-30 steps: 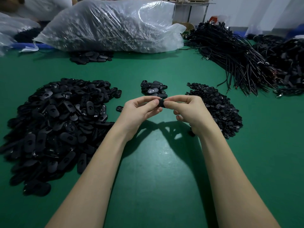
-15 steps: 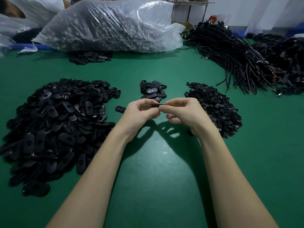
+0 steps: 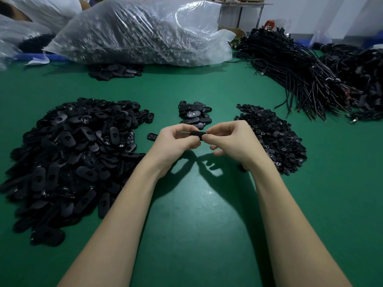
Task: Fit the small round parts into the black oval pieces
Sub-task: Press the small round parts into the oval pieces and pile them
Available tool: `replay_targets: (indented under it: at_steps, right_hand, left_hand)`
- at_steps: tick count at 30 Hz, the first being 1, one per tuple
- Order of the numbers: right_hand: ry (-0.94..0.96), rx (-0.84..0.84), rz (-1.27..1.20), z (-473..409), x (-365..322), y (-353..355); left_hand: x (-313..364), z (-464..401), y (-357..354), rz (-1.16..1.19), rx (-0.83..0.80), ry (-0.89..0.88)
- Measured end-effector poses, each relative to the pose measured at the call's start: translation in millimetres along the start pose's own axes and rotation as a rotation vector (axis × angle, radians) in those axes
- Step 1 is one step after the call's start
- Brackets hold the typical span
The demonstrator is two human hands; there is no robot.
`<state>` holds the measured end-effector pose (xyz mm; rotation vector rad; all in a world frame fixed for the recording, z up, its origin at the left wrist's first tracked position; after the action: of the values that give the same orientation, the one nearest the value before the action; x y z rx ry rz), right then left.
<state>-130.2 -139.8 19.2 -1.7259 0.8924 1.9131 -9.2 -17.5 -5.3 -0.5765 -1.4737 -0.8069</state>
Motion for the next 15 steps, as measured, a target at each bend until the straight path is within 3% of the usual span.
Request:
replay_targets:
  at_steps: [15]
  right_hand:
    - [0.078, 0.054, 0.171, -0.8, 5.6, -7.9]
  left_hand:
    - [-4.7, -0.7, -2.0, -0.115, 0.021, 0.005]
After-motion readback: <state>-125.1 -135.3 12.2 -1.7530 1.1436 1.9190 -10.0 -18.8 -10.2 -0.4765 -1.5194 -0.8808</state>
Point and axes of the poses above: each hand's wrist, its own z-axis away from the middle knuckle, its own y-axis out of the back of the hand, x = y × z, the point moved 1 cm from there along -z, towards the middle knuckle, and after that the axes turned 9 degrees about -z, right-handed, at the moved point
